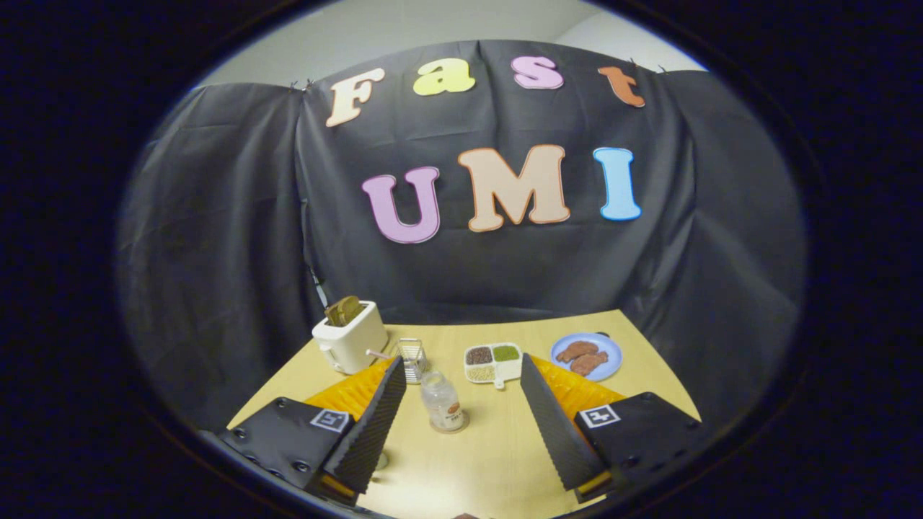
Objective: Take the bottle from table, then pour the juice into the cup, finally place the bottle on the coaster
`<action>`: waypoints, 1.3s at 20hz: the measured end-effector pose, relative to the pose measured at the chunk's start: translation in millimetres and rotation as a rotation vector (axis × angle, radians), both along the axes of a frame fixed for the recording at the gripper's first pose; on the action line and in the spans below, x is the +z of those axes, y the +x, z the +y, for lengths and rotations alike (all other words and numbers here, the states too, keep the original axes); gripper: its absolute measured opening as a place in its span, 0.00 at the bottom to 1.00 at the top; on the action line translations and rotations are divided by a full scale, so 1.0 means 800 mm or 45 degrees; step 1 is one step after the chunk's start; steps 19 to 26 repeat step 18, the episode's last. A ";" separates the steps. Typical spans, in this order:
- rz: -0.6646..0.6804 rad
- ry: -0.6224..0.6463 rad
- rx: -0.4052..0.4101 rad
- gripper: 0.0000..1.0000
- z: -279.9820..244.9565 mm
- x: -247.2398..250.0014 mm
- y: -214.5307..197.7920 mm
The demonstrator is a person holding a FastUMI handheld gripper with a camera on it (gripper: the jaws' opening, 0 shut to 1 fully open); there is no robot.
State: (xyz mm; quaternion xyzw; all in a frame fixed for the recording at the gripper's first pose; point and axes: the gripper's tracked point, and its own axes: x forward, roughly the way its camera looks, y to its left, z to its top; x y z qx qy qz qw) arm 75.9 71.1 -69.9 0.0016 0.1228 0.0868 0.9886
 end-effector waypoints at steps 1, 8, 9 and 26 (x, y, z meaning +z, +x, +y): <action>-0.013 -0.005 -0.007 0.99 -0.003 0.012 0.001; -0.066 -0.040 -0.023 0.99 -0.029 0.048 -0.015; -0.068 -0.045 -0.026 0.99 -0.033 0.051 -0.019; -0.115 -0.087 0.016 0.99 -0.048 0.078 -0.048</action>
